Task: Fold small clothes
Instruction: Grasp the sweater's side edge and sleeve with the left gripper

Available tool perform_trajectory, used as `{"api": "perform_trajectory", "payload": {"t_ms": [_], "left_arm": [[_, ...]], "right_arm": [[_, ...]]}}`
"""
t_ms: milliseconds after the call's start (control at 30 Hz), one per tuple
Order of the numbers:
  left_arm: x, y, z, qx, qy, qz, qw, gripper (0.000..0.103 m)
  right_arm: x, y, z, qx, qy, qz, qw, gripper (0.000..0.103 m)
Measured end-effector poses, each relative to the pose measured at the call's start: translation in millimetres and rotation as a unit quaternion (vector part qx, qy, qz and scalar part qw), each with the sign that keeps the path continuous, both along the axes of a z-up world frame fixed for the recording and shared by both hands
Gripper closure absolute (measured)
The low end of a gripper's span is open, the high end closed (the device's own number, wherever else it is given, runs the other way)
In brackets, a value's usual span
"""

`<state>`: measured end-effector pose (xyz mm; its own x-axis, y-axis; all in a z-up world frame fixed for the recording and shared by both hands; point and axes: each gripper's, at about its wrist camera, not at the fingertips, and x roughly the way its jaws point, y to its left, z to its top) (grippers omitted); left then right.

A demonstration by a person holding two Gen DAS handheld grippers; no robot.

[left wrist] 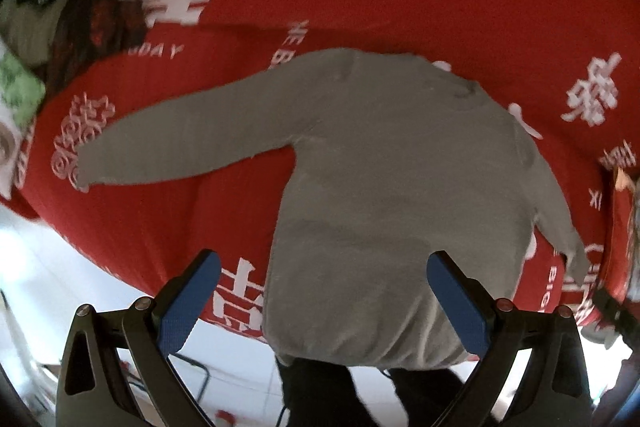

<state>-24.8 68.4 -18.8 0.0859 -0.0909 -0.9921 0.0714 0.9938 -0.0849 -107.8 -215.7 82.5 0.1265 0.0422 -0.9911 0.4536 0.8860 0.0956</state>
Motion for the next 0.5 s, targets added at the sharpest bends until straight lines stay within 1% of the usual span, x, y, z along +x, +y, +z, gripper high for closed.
{"api": "perform_trajectory", "payload": {"t_ms": [67, 200, 267, 300, 367, 400, 467, 500], "left_arm": [[3.6, 17.6, -16.7, -0.013, 0.005, 0.022, 0.9997, 0.000], [11.9, 62.2, -51.0, -0.028, -0.001, 0.079, 0.9965, 0.000], [17.5, 86.4, -68.2, -0.044, -0.005, 0.108, 0.9932, 0.000], [21.2, 100.5, -78.3, -0.057, -0.006, 0.124, 0.9906, 0.000], [29.2, 128.8, -96.4, -0.083, -0.015, 0.165, 0.9826, 0.000], [32.7, 146.3, -106.0, -0.096, -0.023, 0.193, 0.9762, 0.000], [38.4, 185.1, -124.8, -0.121, -0.048, 0.253, 0.9587, 0.000], [39.9, 198.7, -131.1, -0.128, -0.058, 0.272, 0.9519, 0.000]], "right_arm": [[1.6, 13.8, -12.1, 0.017, 0.004, 0.015, 1.000, 0.000], [15.4, 53.4, -42.9, 0.045, 0.012, 0.075, 0.996, 0.000], [25.7, 79.5, -61.9, 0.056, 0.014, 0.113, 0.992, 0.000], [29.4, 90.3, -69.3, 0.056, 0.017, 0.127, 0.990, 0.000], [39.6, 116.5, -86.6, 0.063, 0.018, 0.159, 0.985, 0.000], [43.1, 125.9, -92.4, 0.066, 0.018, 0.170, 0.983, 0.000], [50.1, 149.0, -106.5, 0.077, 0.015, 0.194, 0.978, 0.000], [52.5, 160.0, -113.1, 0.083, 0.012, 0.206, 0.975, 0.000]]}}
